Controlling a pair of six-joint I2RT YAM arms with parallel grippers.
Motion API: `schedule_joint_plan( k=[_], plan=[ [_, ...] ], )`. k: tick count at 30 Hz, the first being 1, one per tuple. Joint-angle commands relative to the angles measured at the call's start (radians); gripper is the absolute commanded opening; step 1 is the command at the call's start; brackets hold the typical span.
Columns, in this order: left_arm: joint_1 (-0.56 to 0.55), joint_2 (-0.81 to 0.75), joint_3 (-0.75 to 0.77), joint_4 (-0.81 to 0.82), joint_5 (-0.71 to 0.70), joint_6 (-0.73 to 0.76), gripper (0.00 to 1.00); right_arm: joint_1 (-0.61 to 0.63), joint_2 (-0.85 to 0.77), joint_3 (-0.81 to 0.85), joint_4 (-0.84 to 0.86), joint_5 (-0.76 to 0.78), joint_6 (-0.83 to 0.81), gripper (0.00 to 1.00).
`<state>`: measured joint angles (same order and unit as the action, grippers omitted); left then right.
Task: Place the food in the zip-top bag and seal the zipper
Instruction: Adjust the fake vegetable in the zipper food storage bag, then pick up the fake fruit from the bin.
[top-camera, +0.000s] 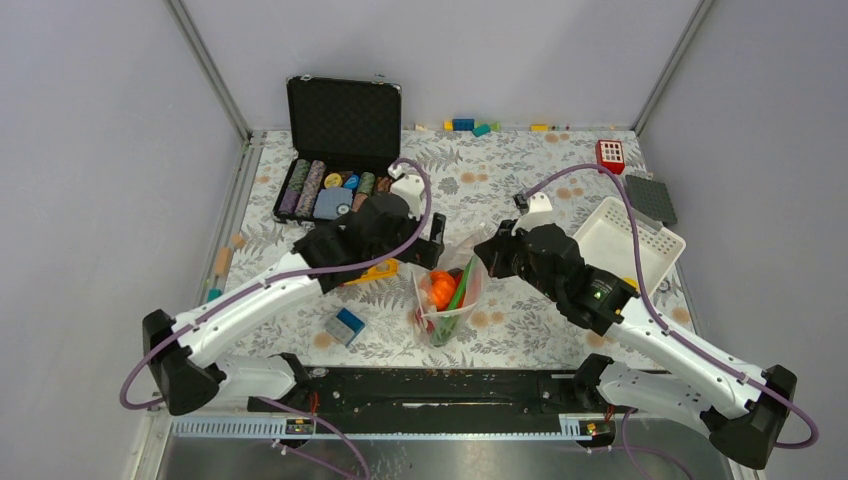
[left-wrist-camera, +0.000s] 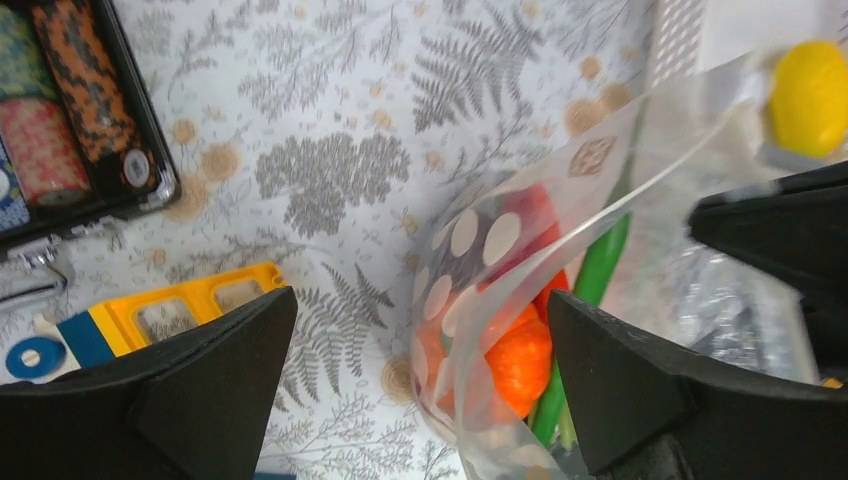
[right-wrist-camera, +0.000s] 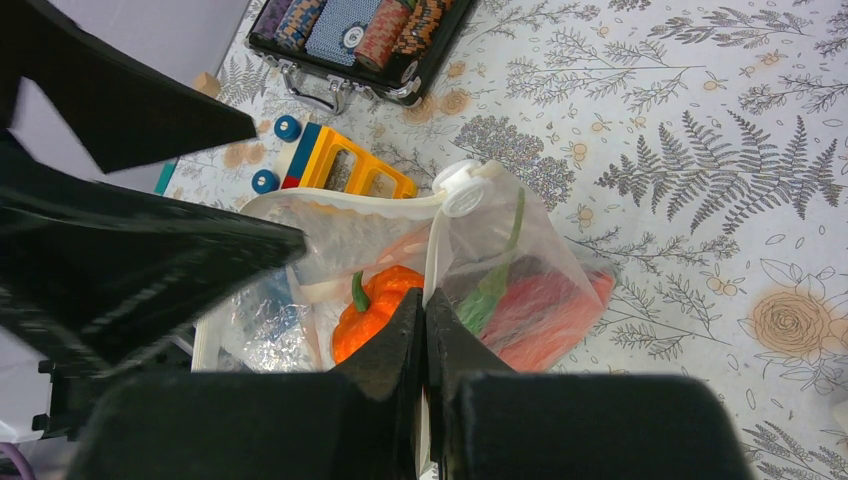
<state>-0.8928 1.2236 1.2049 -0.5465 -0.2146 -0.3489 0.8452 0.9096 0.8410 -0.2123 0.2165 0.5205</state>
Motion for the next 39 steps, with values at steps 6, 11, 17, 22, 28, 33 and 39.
schedule_joint_plan(
  k=[6,11,17,22,28,33,39],
  plan=[
    [0.037,0.098,-0.044,-0.014,0.012,-0.031,0.89,-0.003,-0.004,0.01,0.056,-0.026,0.004,0.0],
    [0.041,0.123,-0.036,-0.017,0.009,-0.033,0.43,-0.003,-0.035,-0.004,0.052,-0.014,0.002,0.0],
    [0.04,0.084,-0.048,-0.003,-0.019,-0.045,0.0,-0.003,-0.075,-0.022,0.043,0.0,-0.004,0.0],
    [0.04,0.008,-0.066,0.029,-0.062,-0.041,0.0,-0.003,-0.079,-0.024,0.038,0.03,-0.023,0.0],
    [0.038,-0.03,-0.062,0.09,-0.059,-0.019,0.0,-0.003,-0.053,0.0,0.031,0.042,-0.046,0.15],
    [0.038,-0.002,-0.016,0.105,-0.096,-0.024,0.0,-0.02,-0.04,0.079,-0.142,0.175,-0.043,0.98],
    [0.041,0.049,0.027,0.12,-0.142,-0.039,0.0,-0.231,-0.047,0.134,-0.395,0.26,0.029,1.0]
  ],
)
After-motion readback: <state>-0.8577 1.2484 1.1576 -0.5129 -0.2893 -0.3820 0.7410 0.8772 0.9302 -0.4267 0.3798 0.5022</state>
